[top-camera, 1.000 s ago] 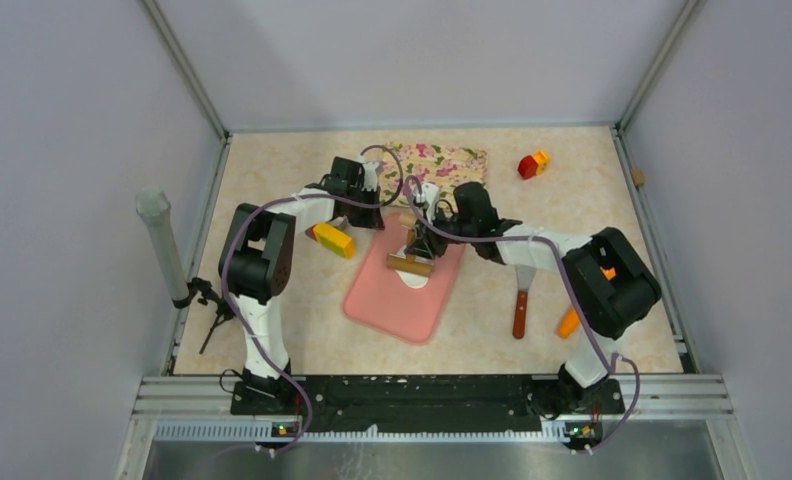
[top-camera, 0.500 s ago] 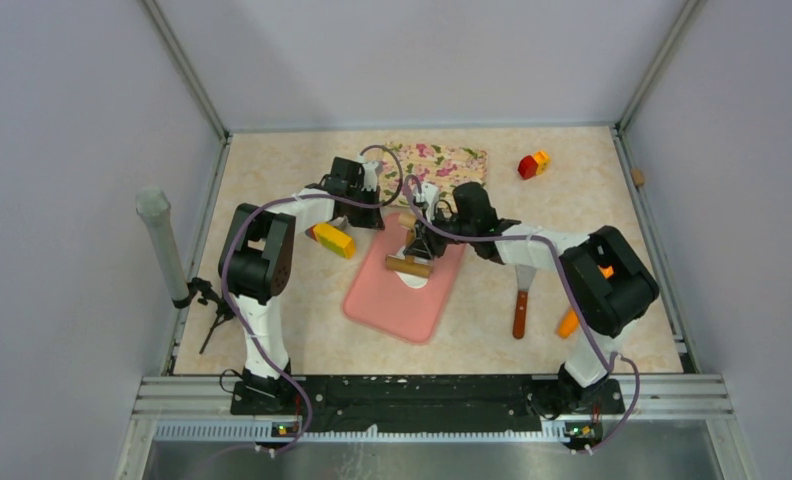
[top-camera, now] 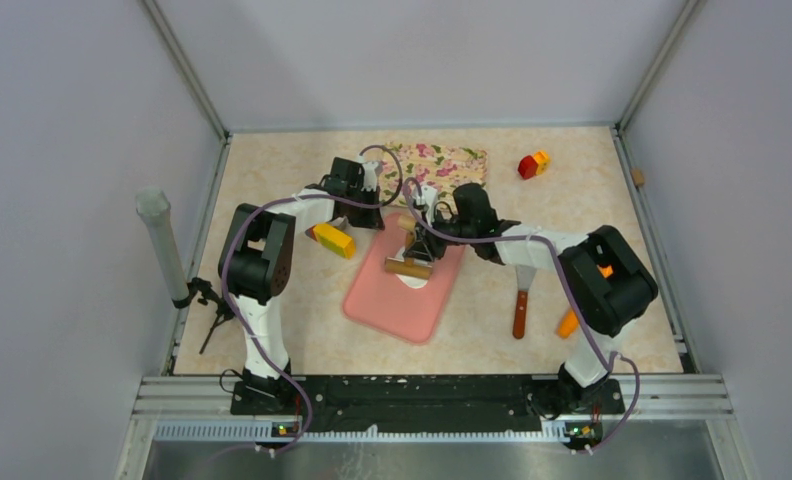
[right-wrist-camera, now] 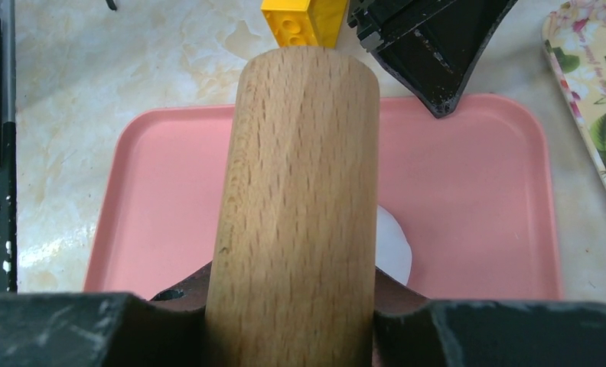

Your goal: Roll out the dumpling wrappers from the dough

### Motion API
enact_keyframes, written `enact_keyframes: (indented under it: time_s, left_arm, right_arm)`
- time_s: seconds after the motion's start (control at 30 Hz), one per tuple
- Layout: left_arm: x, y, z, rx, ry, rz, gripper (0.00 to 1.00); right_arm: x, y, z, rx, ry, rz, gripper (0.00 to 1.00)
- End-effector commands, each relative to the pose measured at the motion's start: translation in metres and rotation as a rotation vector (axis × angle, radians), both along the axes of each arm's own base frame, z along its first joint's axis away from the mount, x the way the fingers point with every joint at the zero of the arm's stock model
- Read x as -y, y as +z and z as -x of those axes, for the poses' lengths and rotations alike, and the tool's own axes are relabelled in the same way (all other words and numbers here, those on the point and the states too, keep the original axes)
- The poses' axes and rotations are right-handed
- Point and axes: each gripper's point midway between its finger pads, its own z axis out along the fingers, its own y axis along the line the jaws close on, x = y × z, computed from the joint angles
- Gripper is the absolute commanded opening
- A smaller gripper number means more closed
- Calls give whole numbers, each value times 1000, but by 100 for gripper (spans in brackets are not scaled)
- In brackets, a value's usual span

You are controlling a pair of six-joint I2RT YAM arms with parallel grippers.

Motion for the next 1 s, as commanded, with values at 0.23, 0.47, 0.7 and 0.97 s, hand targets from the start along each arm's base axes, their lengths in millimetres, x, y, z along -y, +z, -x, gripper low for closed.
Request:
enact_keyframes:
  time_s: [0.23, 0.47, 0.7, 0.97]
  left_arm:
    - [-17, -34, 14, -62, 31, -95, 0]
    - [-17, -34, 15, -61, 33, -96, 0]
    - [-18, -34, 15, -61, 33, -96, 0]
    - [-17, -34, 14, -57, 33, -94, 0]
  right_arm:
    - [37, -98, 88, -333, 97, 284, 0]
    - [35, -96, 97, -334, 132, 284, 0]
    - [34, -93, 105, -350, 157, 264, 0]
    - [34, -81, 118, -368, 202, 220, 0]
